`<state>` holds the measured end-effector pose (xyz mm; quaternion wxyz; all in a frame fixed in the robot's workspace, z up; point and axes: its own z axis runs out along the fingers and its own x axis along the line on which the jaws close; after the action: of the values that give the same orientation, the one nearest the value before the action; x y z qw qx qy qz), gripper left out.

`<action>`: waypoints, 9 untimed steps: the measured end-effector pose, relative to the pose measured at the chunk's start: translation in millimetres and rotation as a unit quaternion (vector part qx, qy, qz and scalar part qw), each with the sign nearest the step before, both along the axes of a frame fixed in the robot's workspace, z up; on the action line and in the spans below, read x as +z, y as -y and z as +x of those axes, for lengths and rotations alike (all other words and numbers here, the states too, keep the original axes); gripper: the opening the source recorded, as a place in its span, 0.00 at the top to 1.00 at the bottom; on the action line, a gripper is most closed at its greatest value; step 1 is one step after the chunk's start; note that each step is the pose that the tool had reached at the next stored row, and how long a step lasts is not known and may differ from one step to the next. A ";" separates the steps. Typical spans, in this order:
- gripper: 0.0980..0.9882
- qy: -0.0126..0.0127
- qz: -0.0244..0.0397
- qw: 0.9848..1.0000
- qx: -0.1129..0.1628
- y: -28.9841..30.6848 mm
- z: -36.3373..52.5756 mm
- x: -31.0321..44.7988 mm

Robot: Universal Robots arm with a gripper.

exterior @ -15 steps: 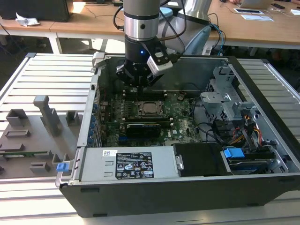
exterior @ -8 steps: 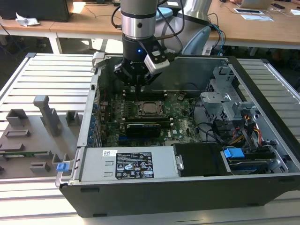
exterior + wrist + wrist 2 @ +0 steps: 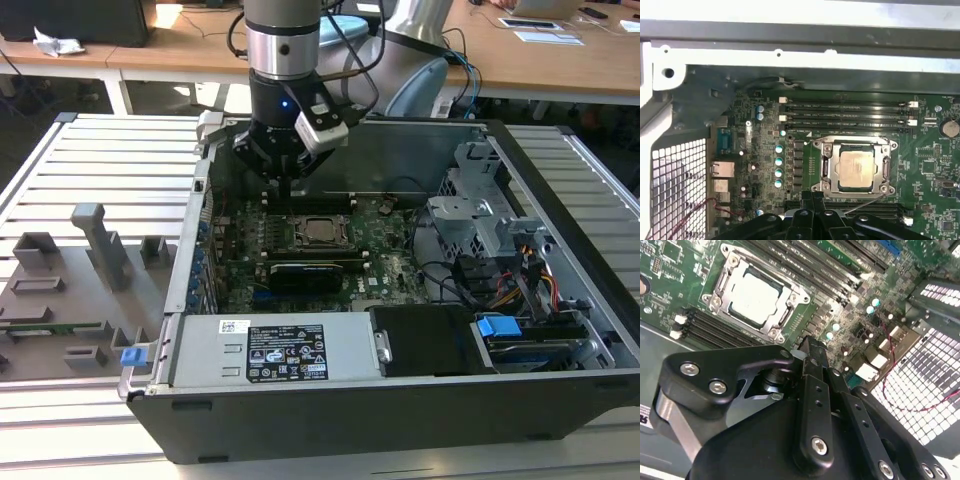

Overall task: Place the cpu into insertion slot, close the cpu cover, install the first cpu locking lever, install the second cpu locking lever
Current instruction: 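Install the first cpu locking lever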

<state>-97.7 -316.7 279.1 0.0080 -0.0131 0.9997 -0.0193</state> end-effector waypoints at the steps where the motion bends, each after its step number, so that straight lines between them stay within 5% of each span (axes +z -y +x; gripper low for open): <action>1: 0.99 0.000 0.000 1.000 0.000 -2.9 -2.3 0.1; 9: 0.99 0.000 0.000 1.000 0.000 -16.8 -9.4 0.0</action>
<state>-107.1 -300.0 279.1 0.0080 -0.0131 0.9997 -0.0194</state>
